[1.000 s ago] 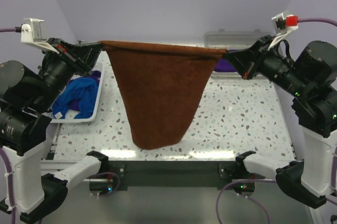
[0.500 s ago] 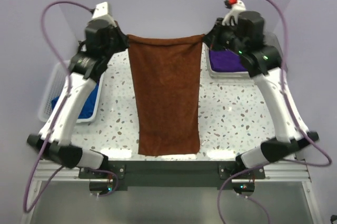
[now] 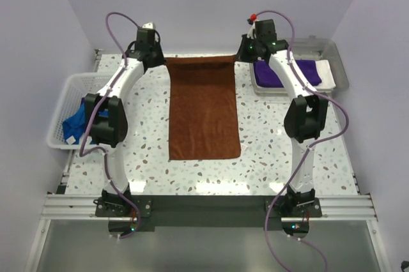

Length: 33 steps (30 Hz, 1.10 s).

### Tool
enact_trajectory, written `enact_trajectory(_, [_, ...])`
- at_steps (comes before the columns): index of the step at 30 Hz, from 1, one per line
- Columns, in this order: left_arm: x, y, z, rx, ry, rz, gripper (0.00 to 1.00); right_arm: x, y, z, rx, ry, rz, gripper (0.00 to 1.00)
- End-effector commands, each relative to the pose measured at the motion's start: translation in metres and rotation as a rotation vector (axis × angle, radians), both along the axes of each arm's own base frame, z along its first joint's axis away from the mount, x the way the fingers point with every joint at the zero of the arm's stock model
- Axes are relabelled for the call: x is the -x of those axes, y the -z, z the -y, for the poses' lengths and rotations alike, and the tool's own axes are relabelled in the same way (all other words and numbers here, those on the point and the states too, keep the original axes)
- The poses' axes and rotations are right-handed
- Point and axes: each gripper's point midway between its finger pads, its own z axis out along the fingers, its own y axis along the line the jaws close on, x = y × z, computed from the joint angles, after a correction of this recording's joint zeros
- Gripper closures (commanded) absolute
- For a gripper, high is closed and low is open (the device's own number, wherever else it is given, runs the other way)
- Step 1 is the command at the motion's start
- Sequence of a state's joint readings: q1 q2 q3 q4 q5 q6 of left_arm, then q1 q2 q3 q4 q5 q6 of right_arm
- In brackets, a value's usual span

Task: Fold and stack the towels
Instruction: Flatten out the crumpled towel, then fold the towel

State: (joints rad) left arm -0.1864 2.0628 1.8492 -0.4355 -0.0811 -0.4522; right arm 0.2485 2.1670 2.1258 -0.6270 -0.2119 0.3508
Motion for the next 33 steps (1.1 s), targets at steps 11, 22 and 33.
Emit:
enact_trajectory(11, [0.067,-0.018,0.020,0.188,0.117,-0.057,1.00,0.066,-0.003,-0.002,-0.138,-0.087,-0.133,1.00])
enact_trajectory(22, [0.179,0.019,0.011,0.221,0.118,-0.238,1.00,0.177,0.043,0.017,-0.119,-0.102,-0.351,1.00])
enact_trajectory(33, [0.273,0.067,0.012,0.256,0.133,-0.400,1.00,0.262,0.058,0.033,-0.090,-0.107,-0.442,1.00])
